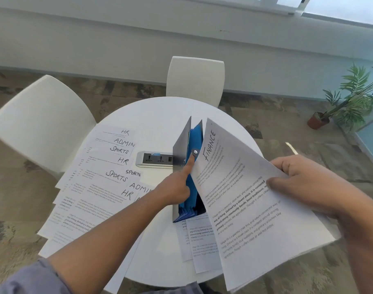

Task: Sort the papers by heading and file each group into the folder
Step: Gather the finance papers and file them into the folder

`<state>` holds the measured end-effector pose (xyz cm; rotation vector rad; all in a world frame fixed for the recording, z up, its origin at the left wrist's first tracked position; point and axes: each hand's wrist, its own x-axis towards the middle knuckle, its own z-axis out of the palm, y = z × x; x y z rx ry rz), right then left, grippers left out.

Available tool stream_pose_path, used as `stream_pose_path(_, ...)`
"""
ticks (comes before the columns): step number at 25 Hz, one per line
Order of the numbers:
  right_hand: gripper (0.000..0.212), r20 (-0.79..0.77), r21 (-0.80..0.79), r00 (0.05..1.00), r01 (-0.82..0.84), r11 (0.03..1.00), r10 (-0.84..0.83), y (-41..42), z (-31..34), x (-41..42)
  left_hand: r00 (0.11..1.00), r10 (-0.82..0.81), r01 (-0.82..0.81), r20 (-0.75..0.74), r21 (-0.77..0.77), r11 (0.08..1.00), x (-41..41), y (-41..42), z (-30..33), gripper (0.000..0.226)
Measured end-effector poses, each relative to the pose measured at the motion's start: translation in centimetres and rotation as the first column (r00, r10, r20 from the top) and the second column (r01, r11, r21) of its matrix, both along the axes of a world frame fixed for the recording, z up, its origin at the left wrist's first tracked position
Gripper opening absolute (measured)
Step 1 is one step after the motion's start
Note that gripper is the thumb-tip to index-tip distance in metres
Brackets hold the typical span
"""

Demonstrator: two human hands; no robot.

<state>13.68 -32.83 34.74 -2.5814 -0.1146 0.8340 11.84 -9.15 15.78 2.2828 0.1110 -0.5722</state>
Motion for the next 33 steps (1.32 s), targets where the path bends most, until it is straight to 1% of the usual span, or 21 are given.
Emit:
stream_pose_path(2,0.023,0.002,0.023,1.0,0.001,1.0,-0.001,0.2,-0.7,0.1,1.0,-0.005,0.005,-0.006,-0.002,1.0,0.1,0.0,-0.1,0.106)
stream_pose_path(4,0.022,0.039,0.021,0.999,-0.015,1.0,0.014,0.5,-1.1,0.3,1.0,-0.01,0.01,0.001,-0.001,1.0,0.1,0.0,-0.1,0.107)
stream_pose_path(9,0.024,0.134,-0.016,0.99,-0.036,0.999,0.038,1.8,-1.0,0.9,1.0,-0.021,0.021,-0.012,-0.003,1.0,0.1,0.0,-0.1,0.104)
stream_pose_path(13,0.02,0.189,-0.076,0.979,-0.058,0.995,0.071,3.5,-1.8,1.2,1.0,-0.018,0.017,-0.016,-0.008,1.0,0.2,0.1,-0.3,0.104)
stream_pose_path(16,0.017,0.198,-0.087,0.975,-0.086,0.992,0.102,3.9,-1.7,0.9,1.0,-0.018,0.017,-0.02,-0.014,1.0,0.3,0.3,-0.5,0.105)
stream_pose_path(20,0.021,0.195,-0.105,0.971,-0.121,0.987,0.139,4.1,-1.3,0.4,0.999,-0.029,0.028,-0.022,-0.014,0.999,0.5,0.5,-0.8,0.106)
stream_pose_path(24,0.021,0.198,-0.106,0.97,-0.12,0.987,0.139,5.3,-2.2,0.5,0.999,-0.033,0.032,-0.027,-0.035,0.999,0.6,0.4,-0.9,0.106)
stream_pose_path(29,0.018,0.25,-0.114,0.964,-0.068,0.991,0.095,6.7,-4.4,2.2,0.999,0.024,-0.026,-0.048,-0.037,0.999,0.4,0.6,-1.8,0.111)
stream_pose_path(31,0.018,0.293,-0.104,0.953,-0.043,0.994,0.072,7.2,-5.3,3.1,0.994,0.067,-0.075,-0.091,-0.086,0.993,0.2,0.6,-2.1,0.112)
stream_pose_path(33,0.016,0.327,-0.093,0.944,-0.022,0.995,0.051,7.8,-6.2,3.8,0.982,0.114,-0.14,-0.149,-0.18,0.974,0.0,0.7,-2.0,0.11)
